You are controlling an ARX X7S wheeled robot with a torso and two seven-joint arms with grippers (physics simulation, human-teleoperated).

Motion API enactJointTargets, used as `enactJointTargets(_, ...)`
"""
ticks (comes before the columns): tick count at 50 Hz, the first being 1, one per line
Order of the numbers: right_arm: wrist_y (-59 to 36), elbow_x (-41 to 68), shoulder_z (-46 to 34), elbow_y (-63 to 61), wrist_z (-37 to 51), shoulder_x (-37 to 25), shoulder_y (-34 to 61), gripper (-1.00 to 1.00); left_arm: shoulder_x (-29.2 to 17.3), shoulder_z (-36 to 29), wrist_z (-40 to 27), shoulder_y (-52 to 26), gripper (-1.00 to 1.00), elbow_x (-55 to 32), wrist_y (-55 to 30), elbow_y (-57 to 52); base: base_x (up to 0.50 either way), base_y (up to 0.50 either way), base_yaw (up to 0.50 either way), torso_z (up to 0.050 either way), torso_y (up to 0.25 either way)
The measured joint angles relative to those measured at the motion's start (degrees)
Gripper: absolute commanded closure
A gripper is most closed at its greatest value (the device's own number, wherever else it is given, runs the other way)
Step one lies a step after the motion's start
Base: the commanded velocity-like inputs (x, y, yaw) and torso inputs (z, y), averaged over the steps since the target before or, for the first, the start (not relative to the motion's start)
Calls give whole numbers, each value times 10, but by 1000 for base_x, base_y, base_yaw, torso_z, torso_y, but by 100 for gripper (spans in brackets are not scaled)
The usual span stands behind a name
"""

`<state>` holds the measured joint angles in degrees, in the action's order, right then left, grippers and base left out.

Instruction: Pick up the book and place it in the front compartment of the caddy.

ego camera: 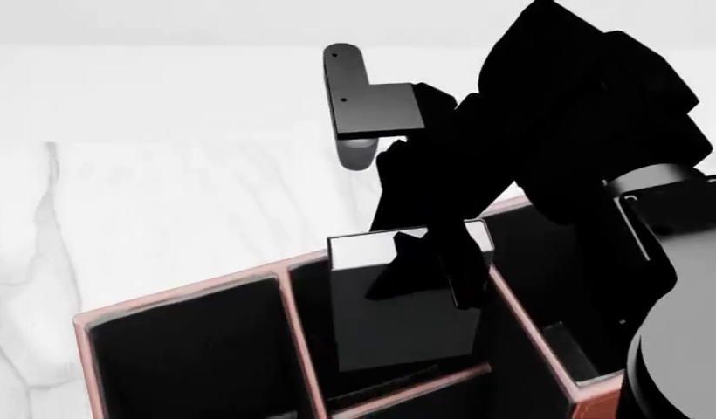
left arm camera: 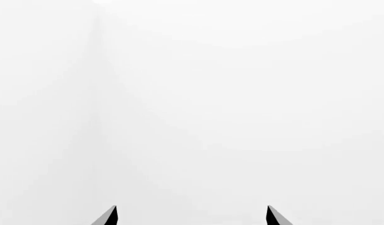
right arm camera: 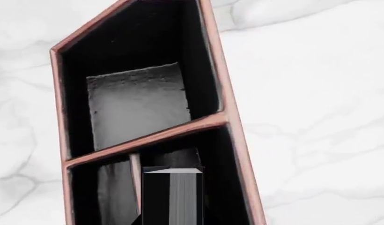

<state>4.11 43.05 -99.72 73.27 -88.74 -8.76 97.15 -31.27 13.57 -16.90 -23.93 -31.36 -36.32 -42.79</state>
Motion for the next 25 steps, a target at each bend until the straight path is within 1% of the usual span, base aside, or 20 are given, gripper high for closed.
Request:
enactJointTargets(4,4,9,-10,5,0,3,0,100,-1,-1,0,1,-100,2,1,0,0,0,0,0,0)
enactJointTargets(12,14,18,-16,11,3,6,-2,100,-3,-5,0,3,-100,6,5,0,0,0,0,0,-224)
enactJointTargets(25,35,9,-12,16,10,6,-9,100,-3,-4,-1,4,-100,3,7,0,0,0,0,0,-2)
